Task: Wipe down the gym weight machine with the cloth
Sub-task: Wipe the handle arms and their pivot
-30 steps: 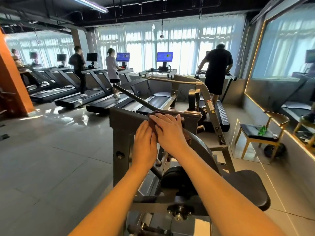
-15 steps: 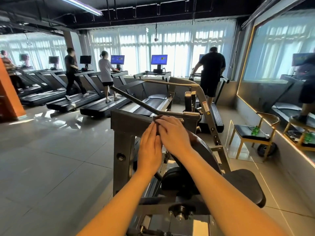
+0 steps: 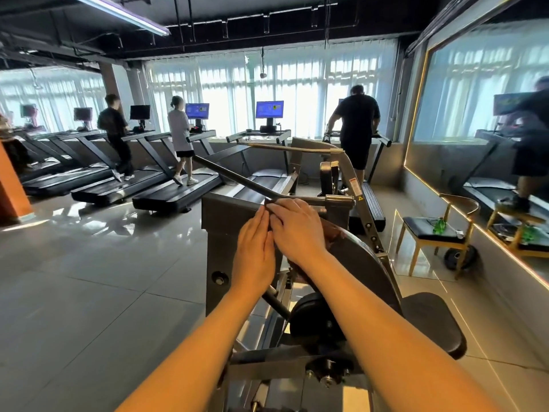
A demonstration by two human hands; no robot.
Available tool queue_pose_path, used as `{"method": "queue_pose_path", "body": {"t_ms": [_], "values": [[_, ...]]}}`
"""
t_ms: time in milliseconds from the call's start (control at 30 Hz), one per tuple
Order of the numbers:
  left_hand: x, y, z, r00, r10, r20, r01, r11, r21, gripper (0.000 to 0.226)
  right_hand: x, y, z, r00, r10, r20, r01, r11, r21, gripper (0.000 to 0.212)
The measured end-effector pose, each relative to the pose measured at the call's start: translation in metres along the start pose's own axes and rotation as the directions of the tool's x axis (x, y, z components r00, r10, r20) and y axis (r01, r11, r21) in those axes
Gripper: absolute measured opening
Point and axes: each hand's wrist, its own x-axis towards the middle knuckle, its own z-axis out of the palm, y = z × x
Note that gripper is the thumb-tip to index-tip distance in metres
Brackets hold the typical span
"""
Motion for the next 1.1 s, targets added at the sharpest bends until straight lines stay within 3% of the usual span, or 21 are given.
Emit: {"method": "queue_pose_path", "body": {"t_ms": [67, 167, 233, 367, 467, 600, 800, 867, 1000, 1100], "values": [[-0.001, 0.0, 0.0, 1.0, 0.016, 0.008, -0.016, 1.0, 0.006, 0.05, -0.011, 0.01, -0.001, 0.998, 0.042, -0.047, -0.044, 0.999, -0.024, 0.04], [-0.007, -0.004, -0.004, 0.998, 0.044, 0.035, -0.043, 0.999, -0.03, 0.05, -0.031, 0.029, -0.006, 0.958, 0.251, -0.141, -0.26, 0.964, -0.052, 0.038], [-0.005, -0.008, -0.008, 0.998, 0.045, 0.037, -0.044, 0.998, -0.047, 0.049, -0.028, 0.025, -0.003, 0.944, 0.288, -0.161, -0.306, 0.946, -0.105, 0.039], [-0.001, -0.009, -0.01, 0.999, -0.027, 0.023, 0.03, 0.989, -0.145, 0.047, 0.001, -0.008, 0.016, 0.994, 0.096, -0.044, -0.099, 0.993, -0.068, 0.038], [-0.007, -0.002, -0.001, 0.999, -0.049, 0.021, 0.052, 0.985, -0.162, 0.049, -0.002, -0.003, 0.017, 0.995, 0.063, -0.075, -0.064, 0.998, -0.022, 0.035], [-0.025, 0.029, 0.028, 0.996, -0.037, 0.082, 0.052, 0.98, -0.19, 0.049, -0.038, 0.032, 0.002, 0.957, 0.202, -0.208, -0.205, 0.979, 0.005, 0.035], [-0.05, 0.034, 0.049, 0.975, -0.011, 0.22, 0.071, 0.961, -0.266, 0.049, -0.09, 0.092, -0.011, 0.865, 0.438, -0.246, -0.432, 0.898, 0.079, 0.037], [-0.053, 0.035, 0.053, 0.972, -0.015, 0.234, 0.079, 0.96, -0.268, 0.048, -0.084, 0.086, -0.009, 0.869, 0.414, -0.271, -0.426, 0.905, 0.017, 0.036], [-0.055, 0.042, 0.066, 0.987, -0.053, 0.15, 0.09, 0.963, -0.253, 0.048, -0.066, 0.07, -0.005, 0.942, 0.164, -0.294, -0.191, 0.979, -0.065, 0.032], [-0.063, 0.05, 0.074, 0.986, -0.083, 0.144, 0.125, 0.941, -0.315, 0.046, -0.082, 0.087, -0.006, 0.923, 0.2, -0.328, -0.219, 0.976, -0.021, 0.032]]}}
